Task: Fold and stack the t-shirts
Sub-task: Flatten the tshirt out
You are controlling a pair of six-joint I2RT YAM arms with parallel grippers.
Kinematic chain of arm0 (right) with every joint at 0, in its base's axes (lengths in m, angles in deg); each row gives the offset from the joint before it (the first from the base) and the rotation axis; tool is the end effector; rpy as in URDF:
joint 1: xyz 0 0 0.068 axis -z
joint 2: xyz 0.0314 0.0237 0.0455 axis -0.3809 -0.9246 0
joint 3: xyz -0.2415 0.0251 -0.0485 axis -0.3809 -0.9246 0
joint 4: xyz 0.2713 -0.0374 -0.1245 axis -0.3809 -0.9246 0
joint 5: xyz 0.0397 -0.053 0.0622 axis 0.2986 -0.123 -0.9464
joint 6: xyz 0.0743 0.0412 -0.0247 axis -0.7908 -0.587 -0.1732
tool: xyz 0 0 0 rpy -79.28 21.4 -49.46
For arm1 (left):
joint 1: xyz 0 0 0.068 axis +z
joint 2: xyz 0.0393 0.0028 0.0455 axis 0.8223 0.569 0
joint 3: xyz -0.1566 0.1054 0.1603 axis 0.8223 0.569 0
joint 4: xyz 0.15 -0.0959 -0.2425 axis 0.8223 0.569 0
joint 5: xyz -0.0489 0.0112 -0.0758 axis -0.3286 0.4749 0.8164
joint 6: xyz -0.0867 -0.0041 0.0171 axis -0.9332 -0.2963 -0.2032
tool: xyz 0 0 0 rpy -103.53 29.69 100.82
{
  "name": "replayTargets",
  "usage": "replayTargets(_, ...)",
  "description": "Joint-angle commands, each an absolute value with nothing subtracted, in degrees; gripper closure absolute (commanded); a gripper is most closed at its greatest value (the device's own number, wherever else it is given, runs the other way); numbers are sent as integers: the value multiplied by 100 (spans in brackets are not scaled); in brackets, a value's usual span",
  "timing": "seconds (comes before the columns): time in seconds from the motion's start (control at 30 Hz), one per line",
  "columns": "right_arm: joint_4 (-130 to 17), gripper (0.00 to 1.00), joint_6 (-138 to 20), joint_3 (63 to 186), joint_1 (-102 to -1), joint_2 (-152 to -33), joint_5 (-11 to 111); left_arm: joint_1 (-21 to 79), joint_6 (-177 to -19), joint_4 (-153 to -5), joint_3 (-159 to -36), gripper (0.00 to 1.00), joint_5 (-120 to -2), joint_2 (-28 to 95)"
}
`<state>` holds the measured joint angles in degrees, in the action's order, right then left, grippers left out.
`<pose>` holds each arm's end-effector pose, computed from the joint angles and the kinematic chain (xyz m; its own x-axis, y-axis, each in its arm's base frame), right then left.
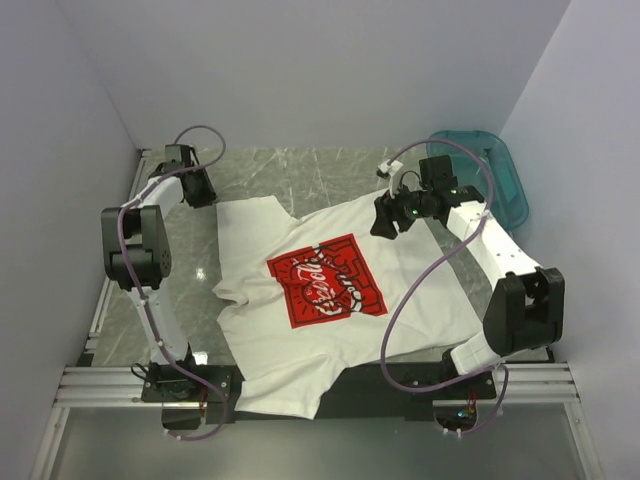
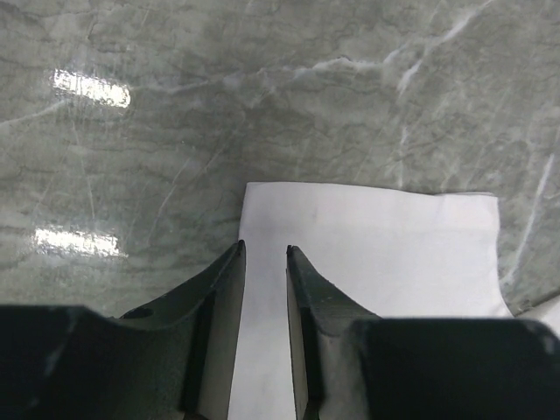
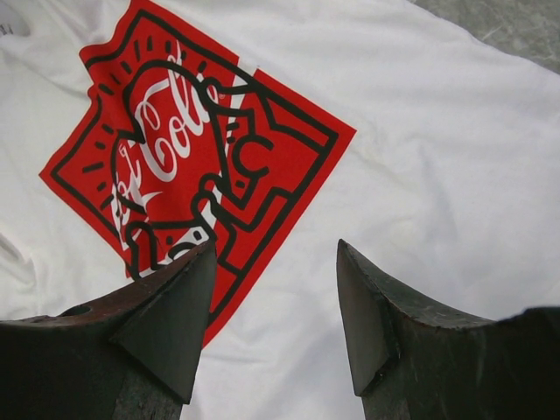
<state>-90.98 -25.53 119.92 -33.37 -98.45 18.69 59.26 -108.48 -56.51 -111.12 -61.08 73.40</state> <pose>0.3678 0.1216 0.2276 -0.4369 -0.4406 -0.7843 -0.8222 0.5492 0.1495 0.4979 0.0229 0.1192 -0.7245 -0.4150 -0.5504 -0.2613 0.9042 -0.3379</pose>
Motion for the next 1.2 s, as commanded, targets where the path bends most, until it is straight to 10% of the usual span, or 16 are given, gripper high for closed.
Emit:
replayTargets(0.0, -8922, 36, -2608, 11950, -3294, -9754, 1766, 5910, -10542, -5608, -11412, 69, -6280, 7610)
replayTargets(1.17, -8940, 36, -2556, 11870, -3285, -9921, 1898, 5743, -10270, -5204, -12055, 70, -6402, 8428)
